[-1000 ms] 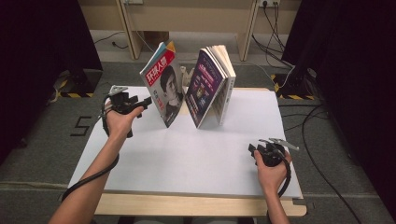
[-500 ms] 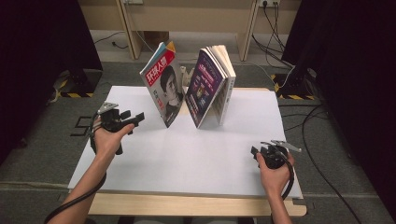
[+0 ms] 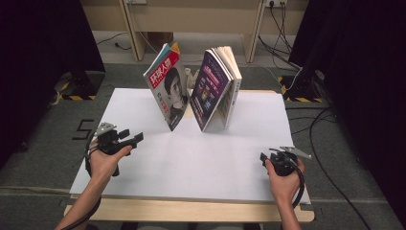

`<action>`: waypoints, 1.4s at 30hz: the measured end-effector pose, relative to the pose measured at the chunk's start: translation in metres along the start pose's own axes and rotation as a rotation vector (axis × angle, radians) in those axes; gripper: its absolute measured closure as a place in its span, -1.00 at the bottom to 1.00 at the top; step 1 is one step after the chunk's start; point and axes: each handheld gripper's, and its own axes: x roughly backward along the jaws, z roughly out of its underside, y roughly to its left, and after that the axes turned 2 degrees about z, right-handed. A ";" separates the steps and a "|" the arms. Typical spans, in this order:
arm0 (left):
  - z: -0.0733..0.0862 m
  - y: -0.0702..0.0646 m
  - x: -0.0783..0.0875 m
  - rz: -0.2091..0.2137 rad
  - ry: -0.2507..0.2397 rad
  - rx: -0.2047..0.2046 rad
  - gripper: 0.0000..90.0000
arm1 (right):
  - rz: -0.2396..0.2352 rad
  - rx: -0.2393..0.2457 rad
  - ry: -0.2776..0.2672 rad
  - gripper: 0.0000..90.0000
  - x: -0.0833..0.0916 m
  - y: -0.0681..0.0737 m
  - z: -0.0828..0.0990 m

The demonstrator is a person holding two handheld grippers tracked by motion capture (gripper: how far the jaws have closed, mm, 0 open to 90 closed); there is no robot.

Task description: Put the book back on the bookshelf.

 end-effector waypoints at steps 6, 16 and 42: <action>0.014 0.006 0.008 0.000 0.007 0.002 -0.28 | 0.006 0.010 -0.005 0.18 0.002 -0.003 0.002; 0.033 0.024 0.019 -0.049 0.012 0.003 -0.28 | 0.022 0.013 -0.012 0.16 0.003 -0.005 0.006; 0.067 0.052 0.036 -0.106 -0.019 0.057 -0.28 | 0.035 0.008 -0.030 0.10 0.002 -0.005 0.015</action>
